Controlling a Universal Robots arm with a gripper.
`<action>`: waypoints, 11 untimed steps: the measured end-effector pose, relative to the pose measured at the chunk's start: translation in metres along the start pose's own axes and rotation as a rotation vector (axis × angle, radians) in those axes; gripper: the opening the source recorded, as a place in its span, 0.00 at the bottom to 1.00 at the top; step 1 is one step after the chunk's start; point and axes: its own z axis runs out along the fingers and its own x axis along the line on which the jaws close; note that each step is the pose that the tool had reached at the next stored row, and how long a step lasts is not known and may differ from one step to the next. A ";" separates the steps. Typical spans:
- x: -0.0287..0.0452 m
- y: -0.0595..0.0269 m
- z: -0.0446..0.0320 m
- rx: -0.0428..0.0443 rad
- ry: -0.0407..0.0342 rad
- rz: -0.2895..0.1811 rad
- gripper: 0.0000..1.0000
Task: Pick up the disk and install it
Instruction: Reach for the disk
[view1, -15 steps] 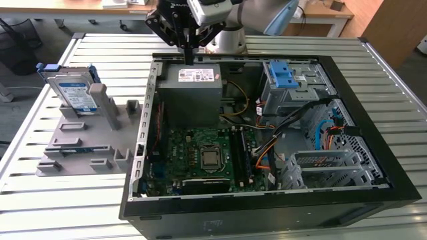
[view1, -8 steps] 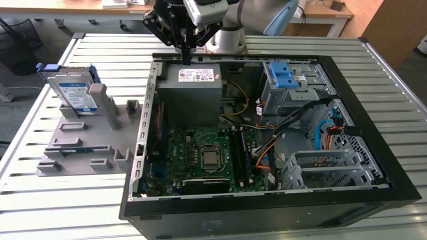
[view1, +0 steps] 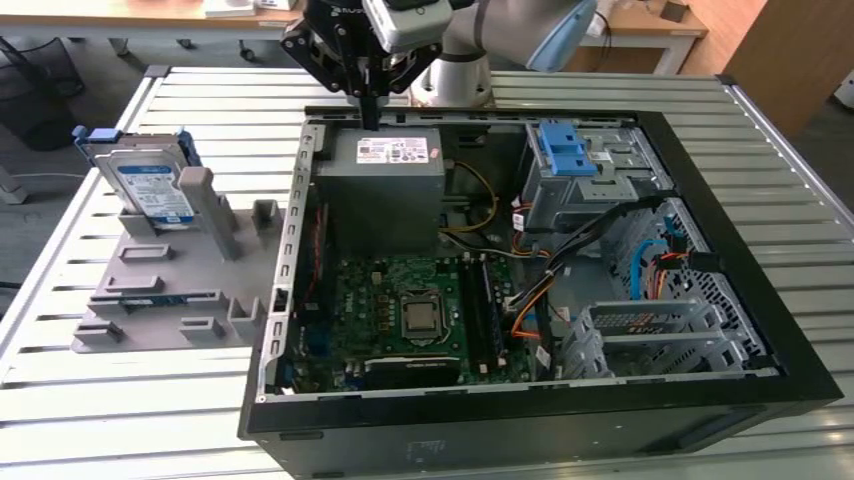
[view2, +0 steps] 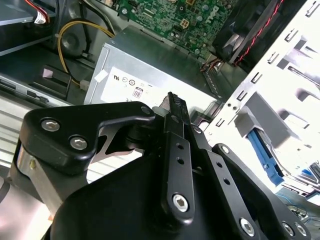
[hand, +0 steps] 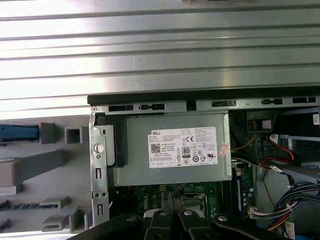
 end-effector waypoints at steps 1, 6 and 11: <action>0.0003 0.0000 0.0000 0.0000 0.0001 0.000 0.11; 0.0023 -0.0001 0.0001 0.0001 0.0002 0.000 0.11; 0.0055 -0.0001 0.0003 0.0000 0.0002 0.000 0.11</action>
